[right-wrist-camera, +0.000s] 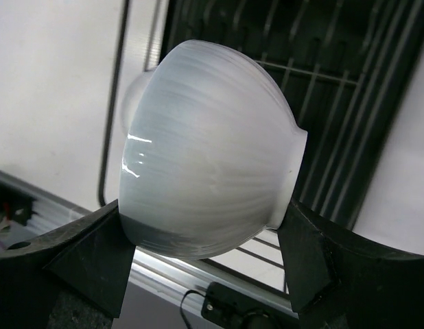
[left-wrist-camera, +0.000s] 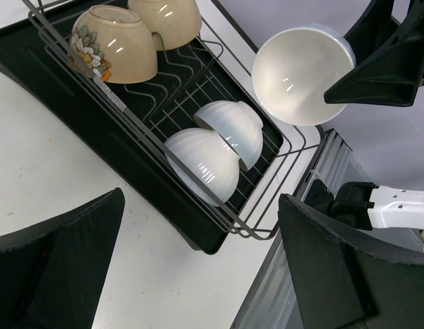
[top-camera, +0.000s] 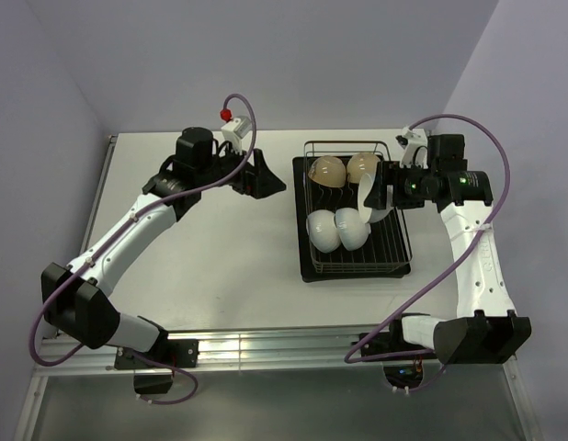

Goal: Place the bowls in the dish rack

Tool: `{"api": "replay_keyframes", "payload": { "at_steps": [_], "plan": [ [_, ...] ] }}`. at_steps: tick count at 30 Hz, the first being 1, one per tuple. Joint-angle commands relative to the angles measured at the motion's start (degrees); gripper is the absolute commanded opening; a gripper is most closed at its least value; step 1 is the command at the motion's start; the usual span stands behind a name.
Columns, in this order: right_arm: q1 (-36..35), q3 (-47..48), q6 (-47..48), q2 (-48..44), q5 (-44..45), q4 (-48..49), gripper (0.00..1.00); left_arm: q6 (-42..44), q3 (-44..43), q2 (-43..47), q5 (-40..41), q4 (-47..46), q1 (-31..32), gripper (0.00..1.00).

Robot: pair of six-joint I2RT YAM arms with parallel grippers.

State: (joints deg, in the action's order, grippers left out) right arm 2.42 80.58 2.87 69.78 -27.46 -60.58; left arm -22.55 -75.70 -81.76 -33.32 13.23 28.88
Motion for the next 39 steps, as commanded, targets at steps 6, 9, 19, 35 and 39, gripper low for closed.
{"api": "replay_keyframes", "payload": {
  "at_steps": [6, 9, 19, 35, 39],
  "plan": [
    [-1.53, 1.69, 0.9, 0.97, 11.36, 0.63, 0.0, 1.01, 0.73, 2.92, -0.52, -0.67, -0.93, 0.99],
    [-3.46, 0.99, 0.91, 1.5, 14.53, 0.55, 0.0, 0.66, 1.08, 3.09, 0.45, -0.32, -1.02, 1.0],
    [-7.95, -2.7, 0.82, 2.2, 24.11, 2.65, 0.0, 0.04, 0.03, 2.66, 0.54, 0.65, -1.64, 1.0],
    [-10.5, -8.33, 1.52, 4.05, 29.48, 6.61, 0.0, 0.66, 0.91, 3.36, 0.27, 0.83, -1.81, 1.0],
    [-10.68, -9.21, 1.96, 4.66, 29.92, 7.49, 0.0, 0.66, 1.17, 3.45, 0.27, 0.74, -1.81, 0.99]
  ]
}}
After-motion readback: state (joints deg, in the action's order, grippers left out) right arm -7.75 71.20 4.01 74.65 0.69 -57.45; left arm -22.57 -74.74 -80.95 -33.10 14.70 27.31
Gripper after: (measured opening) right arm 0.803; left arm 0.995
